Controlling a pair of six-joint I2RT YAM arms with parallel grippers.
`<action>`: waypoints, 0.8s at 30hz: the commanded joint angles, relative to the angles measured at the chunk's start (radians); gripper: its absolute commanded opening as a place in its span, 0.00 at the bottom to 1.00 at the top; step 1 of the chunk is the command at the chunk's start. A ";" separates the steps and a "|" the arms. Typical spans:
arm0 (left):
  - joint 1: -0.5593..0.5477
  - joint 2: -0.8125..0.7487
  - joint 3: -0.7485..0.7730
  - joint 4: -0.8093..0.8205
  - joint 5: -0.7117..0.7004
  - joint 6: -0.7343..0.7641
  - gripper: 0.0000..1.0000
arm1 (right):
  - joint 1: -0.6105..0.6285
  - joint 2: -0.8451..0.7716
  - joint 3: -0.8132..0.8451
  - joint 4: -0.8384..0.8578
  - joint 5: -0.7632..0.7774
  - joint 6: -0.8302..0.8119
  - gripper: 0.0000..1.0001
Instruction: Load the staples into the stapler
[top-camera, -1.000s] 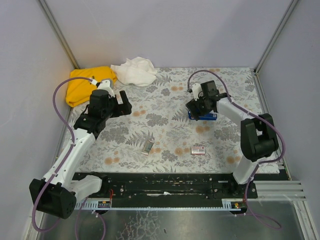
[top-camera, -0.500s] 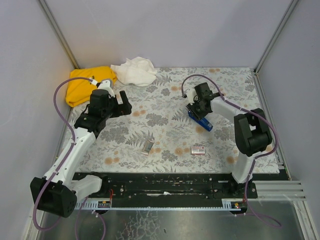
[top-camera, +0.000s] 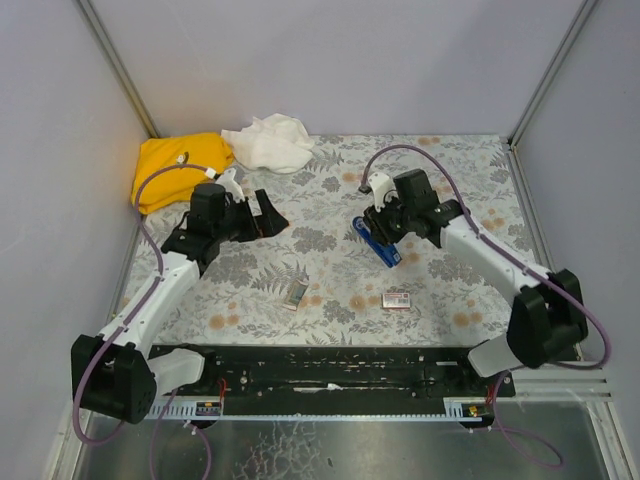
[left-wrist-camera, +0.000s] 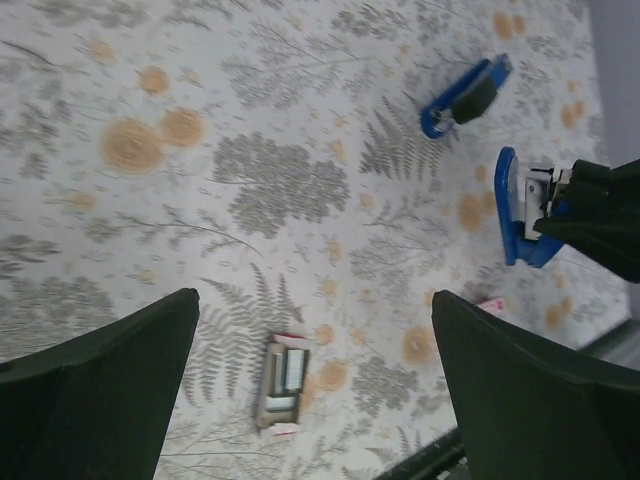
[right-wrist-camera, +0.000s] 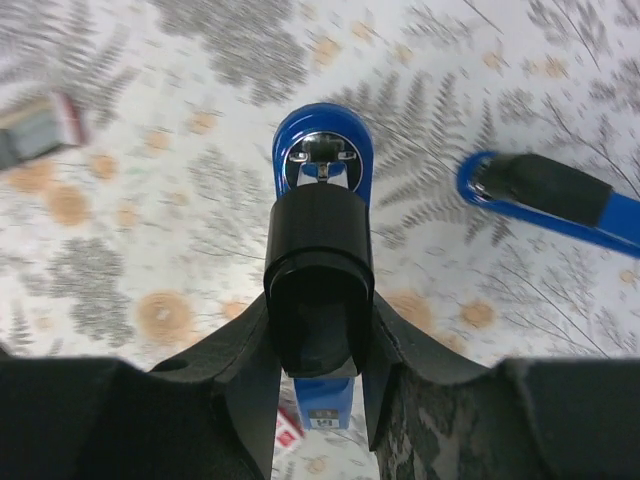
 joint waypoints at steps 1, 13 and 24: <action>-0.025 -0.016 -0.084 0.216 0.226 -0.228 0.99 | 0.073 -0.172 -0.080 0.156 -0.157 0.118 0.04; -0.229 -0.025 -0.147 0.348 0.214 -0.476 0.97 | 0.199 -0.347 -0.228 0.307 -0.257 0.240 0.04; -0.296 0.026 -0.170 0.343 0.155 -0.494 0.60 | 0.230 -0.369 -0.228 0.313 -0.259 0.242 0.04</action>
